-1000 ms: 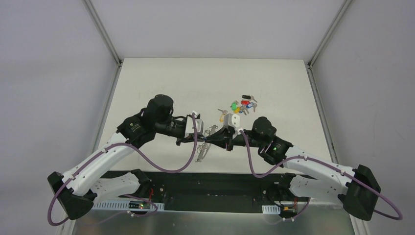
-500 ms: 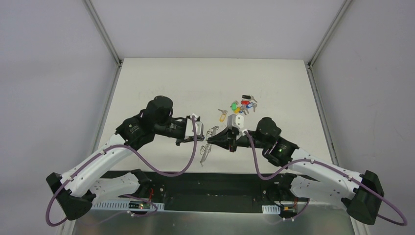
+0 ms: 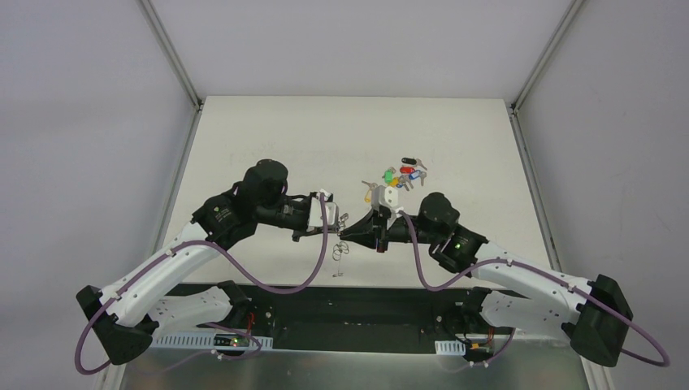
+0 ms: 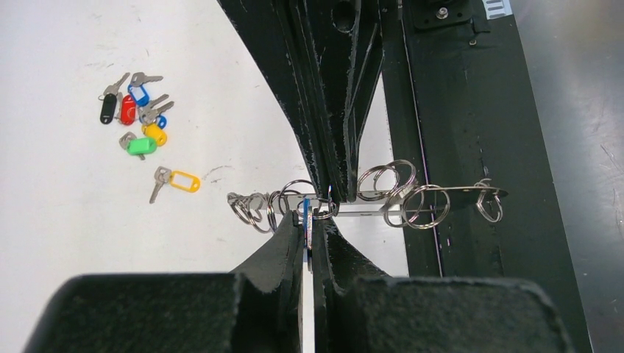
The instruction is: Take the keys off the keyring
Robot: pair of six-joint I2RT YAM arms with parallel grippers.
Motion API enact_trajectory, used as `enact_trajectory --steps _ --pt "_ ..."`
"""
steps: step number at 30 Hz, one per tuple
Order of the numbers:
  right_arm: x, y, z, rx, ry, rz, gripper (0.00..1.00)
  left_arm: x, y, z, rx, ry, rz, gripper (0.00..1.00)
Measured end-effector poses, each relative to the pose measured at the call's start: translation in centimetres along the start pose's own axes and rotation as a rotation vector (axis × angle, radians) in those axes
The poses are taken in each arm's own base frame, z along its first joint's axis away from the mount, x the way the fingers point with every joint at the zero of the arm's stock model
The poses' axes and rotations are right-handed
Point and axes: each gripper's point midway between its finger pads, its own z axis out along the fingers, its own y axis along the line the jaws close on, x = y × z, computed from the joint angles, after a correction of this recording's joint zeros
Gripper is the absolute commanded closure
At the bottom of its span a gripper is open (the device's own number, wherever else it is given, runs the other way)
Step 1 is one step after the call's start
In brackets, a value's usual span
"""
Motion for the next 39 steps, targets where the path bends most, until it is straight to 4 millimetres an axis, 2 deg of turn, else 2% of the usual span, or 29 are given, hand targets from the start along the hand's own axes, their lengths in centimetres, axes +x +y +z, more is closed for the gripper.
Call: enact_trajectory --steps 27,39 --pt "-0.2 0.2 0.4 -0.023 -0.006 0.056 1.0 -0.2 -0.2 0.0 0.002 -0.01 -0.065 1.0" --pt "-2.3 0.4 -0.1 -0.024 -0.099 0.055 1.0 -2.4 0.3 -0.2 0.026 -0.121 -0.137 1.0"
